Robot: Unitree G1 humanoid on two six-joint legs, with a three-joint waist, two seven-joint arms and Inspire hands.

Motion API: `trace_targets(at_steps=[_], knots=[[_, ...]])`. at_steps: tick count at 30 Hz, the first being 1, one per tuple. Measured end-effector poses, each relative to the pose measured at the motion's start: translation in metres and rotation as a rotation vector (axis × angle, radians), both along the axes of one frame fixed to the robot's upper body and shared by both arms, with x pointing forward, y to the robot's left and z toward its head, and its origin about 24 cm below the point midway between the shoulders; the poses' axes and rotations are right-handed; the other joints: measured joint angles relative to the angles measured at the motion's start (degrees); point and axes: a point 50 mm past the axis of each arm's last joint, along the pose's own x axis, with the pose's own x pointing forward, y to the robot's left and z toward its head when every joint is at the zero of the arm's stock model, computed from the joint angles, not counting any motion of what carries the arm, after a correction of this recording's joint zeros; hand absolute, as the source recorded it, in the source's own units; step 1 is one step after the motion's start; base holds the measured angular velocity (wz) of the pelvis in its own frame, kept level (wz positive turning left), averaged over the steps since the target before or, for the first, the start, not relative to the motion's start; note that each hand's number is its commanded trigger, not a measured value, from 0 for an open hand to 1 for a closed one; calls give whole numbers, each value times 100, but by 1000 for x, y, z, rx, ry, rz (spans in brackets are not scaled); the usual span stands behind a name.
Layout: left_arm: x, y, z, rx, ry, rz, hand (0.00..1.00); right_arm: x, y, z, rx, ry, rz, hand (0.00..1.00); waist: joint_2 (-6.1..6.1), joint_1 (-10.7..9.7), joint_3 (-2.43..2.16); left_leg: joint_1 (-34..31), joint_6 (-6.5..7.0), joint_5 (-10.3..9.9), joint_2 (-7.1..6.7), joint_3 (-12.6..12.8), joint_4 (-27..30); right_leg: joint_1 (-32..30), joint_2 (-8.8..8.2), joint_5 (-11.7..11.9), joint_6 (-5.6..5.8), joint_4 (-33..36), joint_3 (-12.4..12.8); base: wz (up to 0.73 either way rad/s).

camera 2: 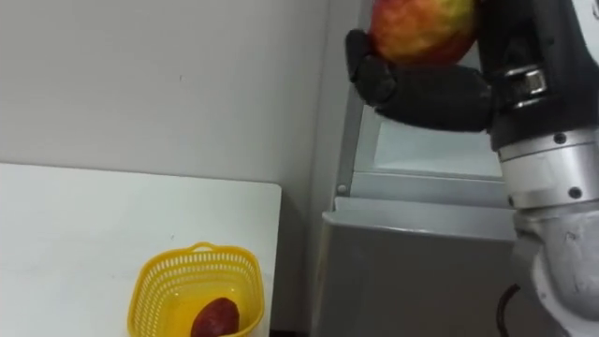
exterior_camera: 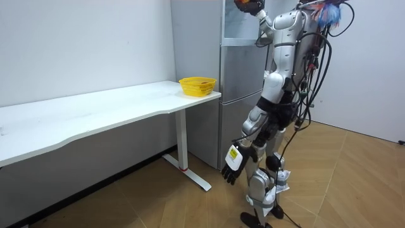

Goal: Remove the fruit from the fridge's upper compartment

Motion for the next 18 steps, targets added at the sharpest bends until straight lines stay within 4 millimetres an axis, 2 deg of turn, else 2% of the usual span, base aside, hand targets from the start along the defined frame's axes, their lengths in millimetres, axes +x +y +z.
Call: trace_targets(at_steps=[2,6,10,15,18], knots=[[-1,-2,-1,-6,13,-16,0,1,9,-8,-47,19,18,100,-31,36,-13,1,0,0,0,0,-12,5,0,0,0,-2,-1,0],[4,-5,-3,-18,20,-34,0,1,21,-23,-127,47,24,100,-117,194,23,0,2,-2,0,-4,-10,-21,2,0,0,-16,3,0],[6,-7,-4,-28,25,-52,0,1,32,-28,-176,61,60,100,-104,346,36,-86,10,-10,-2,-22,61,-37,0,1,0,-9,-13,3],[10,-10,-4,-60,38,-82,0,5,50,-44,-312,90,56,100,-12,568,98,-105,9,-35,4,-23,81,-63,3,2,-1,2,-12,0],[16,-11,-3,-74,33,-92,0,8,62,-57,-397,139,93,100,-21,655,96,-165,8,-30,3,-25,80,-138,-4,0,-2,57,-15,0]])
